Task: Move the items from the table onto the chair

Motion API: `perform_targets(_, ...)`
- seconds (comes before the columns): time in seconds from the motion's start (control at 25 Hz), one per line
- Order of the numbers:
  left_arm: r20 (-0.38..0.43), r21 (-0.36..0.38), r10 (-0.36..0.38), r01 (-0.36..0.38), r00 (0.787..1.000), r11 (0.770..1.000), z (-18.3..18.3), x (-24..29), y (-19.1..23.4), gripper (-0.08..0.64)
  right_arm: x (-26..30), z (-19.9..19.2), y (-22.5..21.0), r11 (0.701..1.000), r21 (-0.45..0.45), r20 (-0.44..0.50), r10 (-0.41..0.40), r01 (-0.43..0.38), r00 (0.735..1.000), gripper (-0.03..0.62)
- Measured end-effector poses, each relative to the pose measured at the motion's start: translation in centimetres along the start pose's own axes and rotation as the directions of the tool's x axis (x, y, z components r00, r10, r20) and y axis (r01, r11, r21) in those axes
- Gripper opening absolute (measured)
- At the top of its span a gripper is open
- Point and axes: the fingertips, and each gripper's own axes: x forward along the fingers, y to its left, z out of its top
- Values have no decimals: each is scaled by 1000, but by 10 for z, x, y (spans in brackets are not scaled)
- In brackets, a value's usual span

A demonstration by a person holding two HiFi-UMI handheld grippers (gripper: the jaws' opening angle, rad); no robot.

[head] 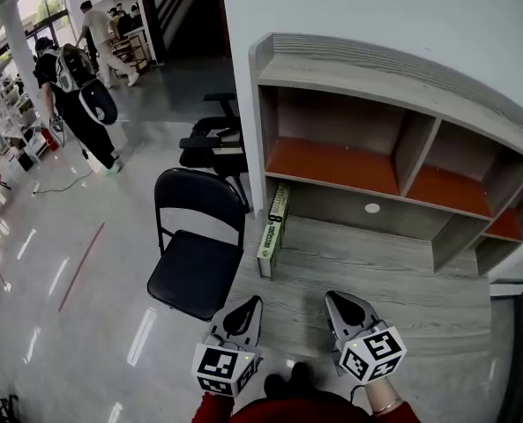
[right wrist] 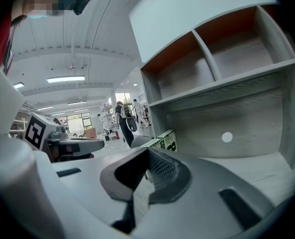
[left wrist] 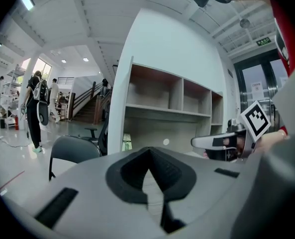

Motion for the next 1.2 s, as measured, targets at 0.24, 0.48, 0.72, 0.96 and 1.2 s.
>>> perform_targets(0.24, -128, 72, 10, 0, 992, 997, 12, 55, 23, 185, 12, 1, -21, 999, 22, -13, -25, 26, 1000, 6)
perform_targets(0.48, -308, 130, 81, -42, 948, 991, 7, 151, 62, 362, 12, 3, -44, 996, 55, -6, -72, 72, 997, 6)
perform_targets(0.72, -500, 159, 135, -63, 856, 985, -35, 204, 79, 362, 2, -1, -68, 990, 85, -14, -109, 110, 994, 6)
perform_targets(0.96, -646, 226, 213, -83, 733, 971, -75, 214, 97, 193, -2, -5, -76, 986, 113, -18, -120, 122, 993, 6)
perform_targets(1.2, -637, 212, 184, -60, 749, 975, -77, 203, 85, 169, -2, -3, -77, 987, 114, -21, -115, 116, 993, 6)
